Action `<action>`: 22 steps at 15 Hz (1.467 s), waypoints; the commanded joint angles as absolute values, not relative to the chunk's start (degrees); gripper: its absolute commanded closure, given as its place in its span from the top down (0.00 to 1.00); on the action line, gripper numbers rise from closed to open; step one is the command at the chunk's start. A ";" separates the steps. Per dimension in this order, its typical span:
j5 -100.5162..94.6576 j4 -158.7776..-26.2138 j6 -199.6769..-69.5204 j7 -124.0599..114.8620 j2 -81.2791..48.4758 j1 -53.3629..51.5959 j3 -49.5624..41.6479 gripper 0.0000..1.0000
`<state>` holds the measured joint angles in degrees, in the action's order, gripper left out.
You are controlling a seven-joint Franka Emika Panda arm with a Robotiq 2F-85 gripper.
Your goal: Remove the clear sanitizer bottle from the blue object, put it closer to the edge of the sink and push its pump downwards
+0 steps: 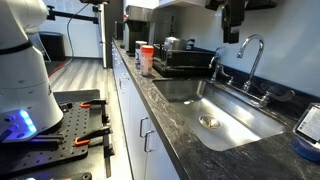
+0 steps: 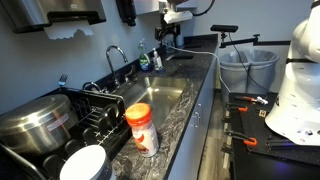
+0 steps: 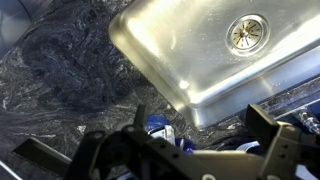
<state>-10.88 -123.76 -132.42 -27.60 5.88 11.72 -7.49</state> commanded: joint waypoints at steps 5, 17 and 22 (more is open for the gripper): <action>-13.71 -123.99 -134.75 -32.77 5.30 12.06 -7.26 1.00; -35.17 -115.27 -135.83 -68.99 -9.24 9.18 -9.28 1.00; -38.29 -107.12 -133.36 -74.98 -16.99 6.78 -11.87 1.00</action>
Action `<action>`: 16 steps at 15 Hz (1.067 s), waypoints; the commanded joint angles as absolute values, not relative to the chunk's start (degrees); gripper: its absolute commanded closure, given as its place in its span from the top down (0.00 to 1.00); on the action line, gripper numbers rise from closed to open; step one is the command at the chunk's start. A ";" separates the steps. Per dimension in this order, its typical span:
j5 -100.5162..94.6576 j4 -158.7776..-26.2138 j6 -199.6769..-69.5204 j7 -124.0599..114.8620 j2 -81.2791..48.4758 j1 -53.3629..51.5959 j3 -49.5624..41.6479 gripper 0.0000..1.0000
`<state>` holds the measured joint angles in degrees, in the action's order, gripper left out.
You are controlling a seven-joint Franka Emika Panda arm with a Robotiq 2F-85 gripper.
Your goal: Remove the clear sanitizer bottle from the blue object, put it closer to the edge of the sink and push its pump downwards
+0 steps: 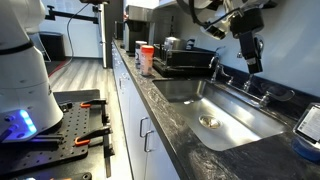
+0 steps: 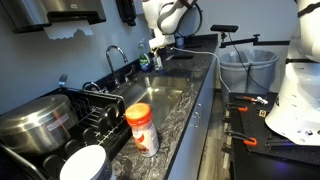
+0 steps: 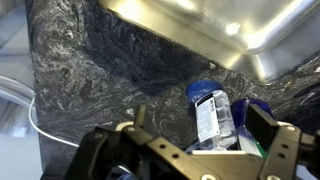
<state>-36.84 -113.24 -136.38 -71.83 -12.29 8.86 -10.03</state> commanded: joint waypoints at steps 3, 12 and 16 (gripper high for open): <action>-37.73 -102.40 -131.37 -75.85 -21.15 5.68 -13.24 1.00; -34.25 -98.03 -130.93 -73.11 -24.96 4.86 -14.32 1.00; -34.95 -97.09 -129.37 -76.93 -25.94 3.52 -15.12 1.00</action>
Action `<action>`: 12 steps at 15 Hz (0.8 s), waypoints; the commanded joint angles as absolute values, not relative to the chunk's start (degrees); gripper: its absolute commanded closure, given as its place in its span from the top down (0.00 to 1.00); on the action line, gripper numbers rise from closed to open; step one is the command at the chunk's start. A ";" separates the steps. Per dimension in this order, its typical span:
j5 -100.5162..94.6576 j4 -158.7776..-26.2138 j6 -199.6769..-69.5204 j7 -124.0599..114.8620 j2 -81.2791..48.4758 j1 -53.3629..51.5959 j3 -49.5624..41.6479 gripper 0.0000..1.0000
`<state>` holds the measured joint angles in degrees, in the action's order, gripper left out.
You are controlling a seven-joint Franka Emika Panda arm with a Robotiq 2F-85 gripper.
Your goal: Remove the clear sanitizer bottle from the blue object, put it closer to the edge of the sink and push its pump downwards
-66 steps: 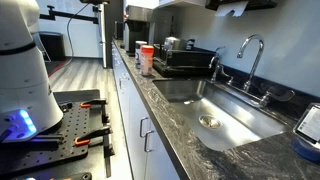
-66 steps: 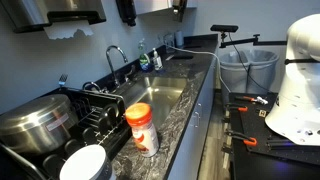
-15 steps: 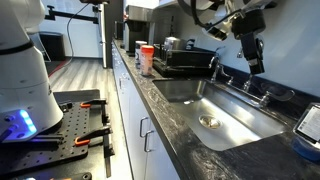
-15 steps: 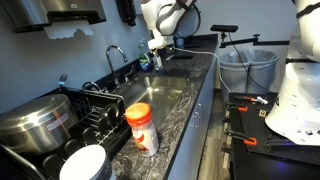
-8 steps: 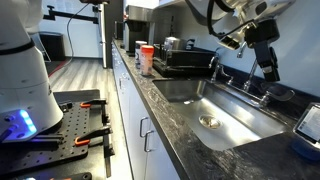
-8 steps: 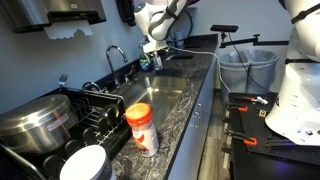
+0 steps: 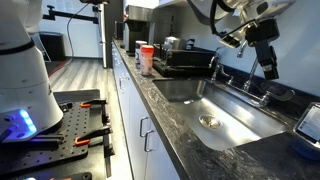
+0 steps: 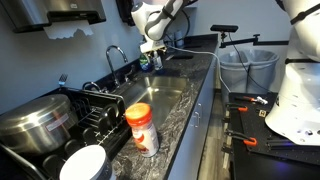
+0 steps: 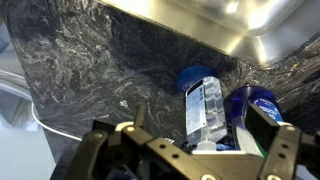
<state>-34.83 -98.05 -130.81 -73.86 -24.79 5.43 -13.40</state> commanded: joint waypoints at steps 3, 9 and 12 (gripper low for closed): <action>-37.15 -96.28 -130.23 -85.50 -28.20 1.82 -17.17 1.00; -43.93 -90.26 -128.58 -99.03 -35.07 -0.30 -19.01 1.00; -44.36 -85.53 -126.19 -102.12 -38.85 0.50 -19.00 1.00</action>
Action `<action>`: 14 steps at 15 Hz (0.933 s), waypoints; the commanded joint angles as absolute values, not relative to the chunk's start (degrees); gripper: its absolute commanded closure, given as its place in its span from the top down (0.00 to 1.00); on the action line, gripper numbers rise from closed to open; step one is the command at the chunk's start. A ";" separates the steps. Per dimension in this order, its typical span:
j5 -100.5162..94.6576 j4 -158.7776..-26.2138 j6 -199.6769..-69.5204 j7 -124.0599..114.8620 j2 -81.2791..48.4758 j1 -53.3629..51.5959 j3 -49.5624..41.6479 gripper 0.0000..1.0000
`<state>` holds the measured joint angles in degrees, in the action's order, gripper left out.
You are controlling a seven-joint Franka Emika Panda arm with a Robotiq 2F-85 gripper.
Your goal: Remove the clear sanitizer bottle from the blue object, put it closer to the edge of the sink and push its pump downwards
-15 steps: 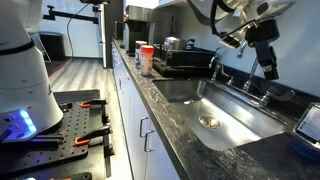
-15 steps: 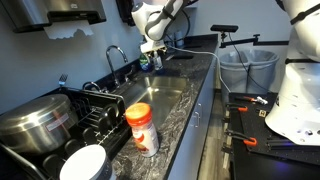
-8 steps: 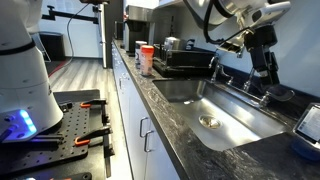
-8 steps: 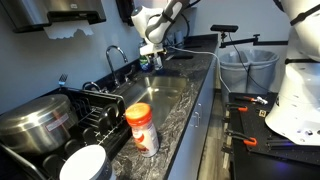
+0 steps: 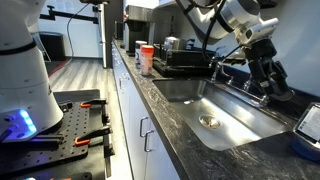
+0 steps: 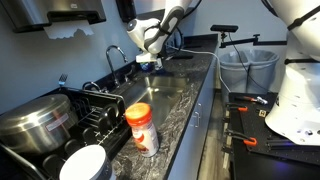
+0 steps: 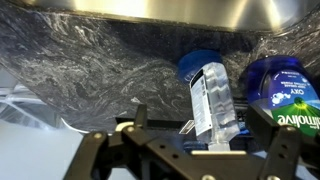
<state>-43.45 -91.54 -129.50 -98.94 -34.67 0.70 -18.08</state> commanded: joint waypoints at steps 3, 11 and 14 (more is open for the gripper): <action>-43.72 -80.59 -123.30 -102.99 -42.59 1.39 -19.33 1.00; -41.74 -65.39 -116.24 -100.19 -52.62 4.11 -19.11 1.00; -41.35 -59.07 -112.72 -99.34 -56.61 4.71 -19.21 1.00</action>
